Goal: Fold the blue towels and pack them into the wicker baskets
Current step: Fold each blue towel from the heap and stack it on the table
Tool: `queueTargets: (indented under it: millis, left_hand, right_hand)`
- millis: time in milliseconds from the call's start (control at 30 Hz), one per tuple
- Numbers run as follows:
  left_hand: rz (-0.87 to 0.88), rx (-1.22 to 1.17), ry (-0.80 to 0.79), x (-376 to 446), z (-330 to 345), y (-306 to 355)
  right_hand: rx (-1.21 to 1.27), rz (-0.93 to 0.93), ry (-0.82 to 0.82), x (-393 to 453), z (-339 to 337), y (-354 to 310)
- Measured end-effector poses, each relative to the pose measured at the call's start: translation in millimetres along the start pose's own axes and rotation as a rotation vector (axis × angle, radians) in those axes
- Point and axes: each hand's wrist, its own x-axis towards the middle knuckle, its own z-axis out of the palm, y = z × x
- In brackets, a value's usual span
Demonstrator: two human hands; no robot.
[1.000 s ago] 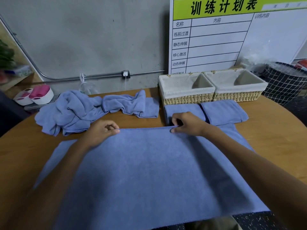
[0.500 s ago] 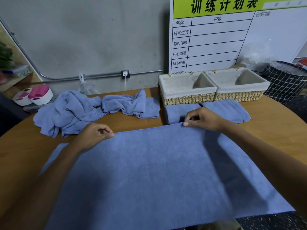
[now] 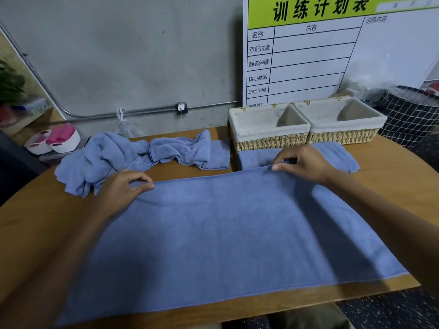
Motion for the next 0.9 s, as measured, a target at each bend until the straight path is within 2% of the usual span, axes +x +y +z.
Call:
queueTargets:
  millis: [133, 300, 400, 467, 600, 733, 900]
  left_hand:
    - [0.105, -0.004, 0.011, -27, -16, 11]
    - [0.225, -0.022, 0.14, -68, -37, 52]
    - [0.304, 0.076, 0.011, -104, -31, 49]
    - [0.348, 0.111, -0.016, -131, -12, 43]
    - [0.39, 0.127, 0.059, -154, 10, 45]
    - [0.363, 0.129, 0.167, -150, -4, 56]
    - [0.428, 0.203, 0.119, -172, 5, 47]
  right_hand:
    - [-0.005, -0.023, 0.063, -36, -8, -11]
    - [-0.025, -0.149, 0.182, -70, -31, -36]
    - [-0.037, -0.192, 0.154, -100, -26, -45]
    - [-0.033, -0.198, 0.113, -124, -12, -42]
    - [-0.072, -0.169, 0.131, -149, 4, -36]
    - [-0.127, -0.236, 0.214, -143, -4, -50]
    - [-0.175, -0.22, 0.164, -167, 2, -50]
